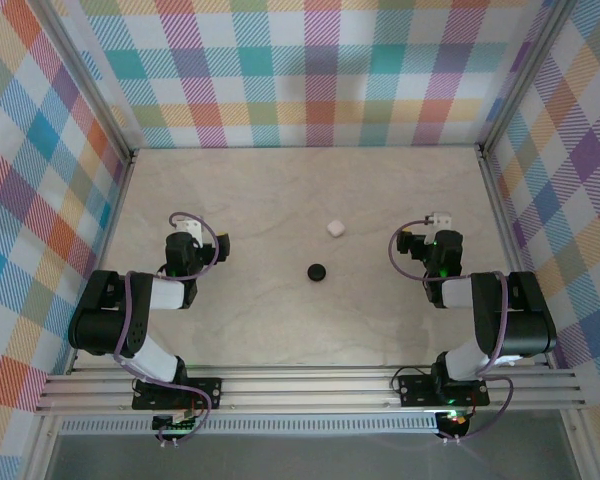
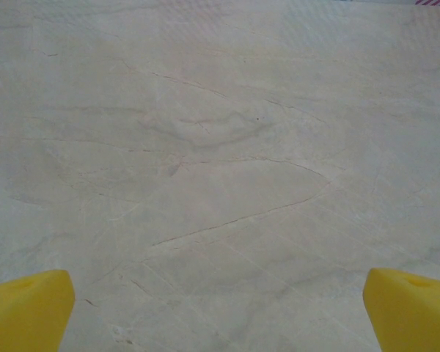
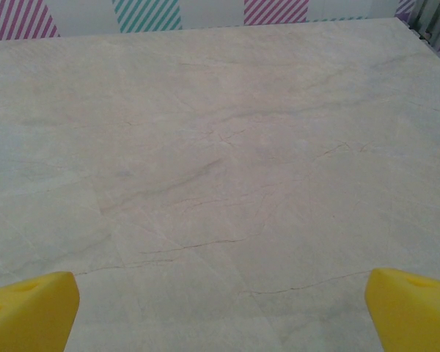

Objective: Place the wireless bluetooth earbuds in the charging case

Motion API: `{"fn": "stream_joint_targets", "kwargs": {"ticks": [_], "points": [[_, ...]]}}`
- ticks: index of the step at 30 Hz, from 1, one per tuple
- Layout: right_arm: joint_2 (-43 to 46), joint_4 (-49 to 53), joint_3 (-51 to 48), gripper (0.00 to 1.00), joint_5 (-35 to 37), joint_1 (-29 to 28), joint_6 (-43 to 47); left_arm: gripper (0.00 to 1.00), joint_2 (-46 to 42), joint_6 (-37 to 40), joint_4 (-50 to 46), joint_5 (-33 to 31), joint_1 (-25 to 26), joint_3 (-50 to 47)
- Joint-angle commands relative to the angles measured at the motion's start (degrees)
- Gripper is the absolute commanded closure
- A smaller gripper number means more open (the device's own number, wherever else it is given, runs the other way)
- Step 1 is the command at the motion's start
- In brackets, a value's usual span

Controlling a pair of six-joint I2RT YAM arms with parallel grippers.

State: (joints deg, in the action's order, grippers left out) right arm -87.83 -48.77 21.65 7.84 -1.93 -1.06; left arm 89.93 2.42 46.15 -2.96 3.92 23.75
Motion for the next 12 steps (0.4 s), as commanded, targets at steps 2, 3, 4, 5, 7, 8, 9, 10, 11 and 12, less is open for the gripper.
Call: {"fn": "stream_joint_targets", "kwargs": {"ticks": [2,3,4,5,7,8,9,10,11,12], "points": [[0.04,-0.53,0.94,0.00,-1.15,0.17,-0.79,0.00,-0.28,-0.29,-0.45,0.67,-0.70,0.68],[-0.06,-0.53,0.94,0.00,-1.16,0.15,-0.71,0.00,-0.28,-0.30,-0.45,0.63,-0.66,0.61],[-0.14,-0.33,1.15,0.00,-1.64,0.13,-0.50,0.00,-0.24,-0.28,-0.53,0.63,-0.71,0.62],[-0.27,0.28,1.52,0.00,-3.19,0.13,0.01,0.00,-0.28,-0.32,-0.42,0.66,-0.69,0.64],[-0.32,0.74,1.73,0.00,-4.73,0.26,0.37,0.00,-0.28,-0.30,-0.44,0.65,-0.75,0.60],[-0.32,0.91,1.81,0.00,-5.11,0.44,0.20,0.00,-0.28,-0.30,-0.41,0.63,-0.74,0.60],[-0.28,0.96,1.90,0.00,-5.56,0.77,0.03,0.00,-0.28,-0.31,-0.46,0.67,-0.73,0.60],[-0.08,0.80,1.65,0.00,-5.64,0.82,0.02,0.00,-0.24,-0.31,-0.37,0.64,-0.74,0.61],[-0.06,0.71,1.64,0.00,-5.64,0.81,0.09,0.00,-0.28,-0.28,-0.45,0.67,-0.67,0.61],[0.01,0.61,1.56,0.00,-5.64,0.88,0.09,0.00,-0.28,-0.26,-0.47,0.68,-0.66,0.62]]}}
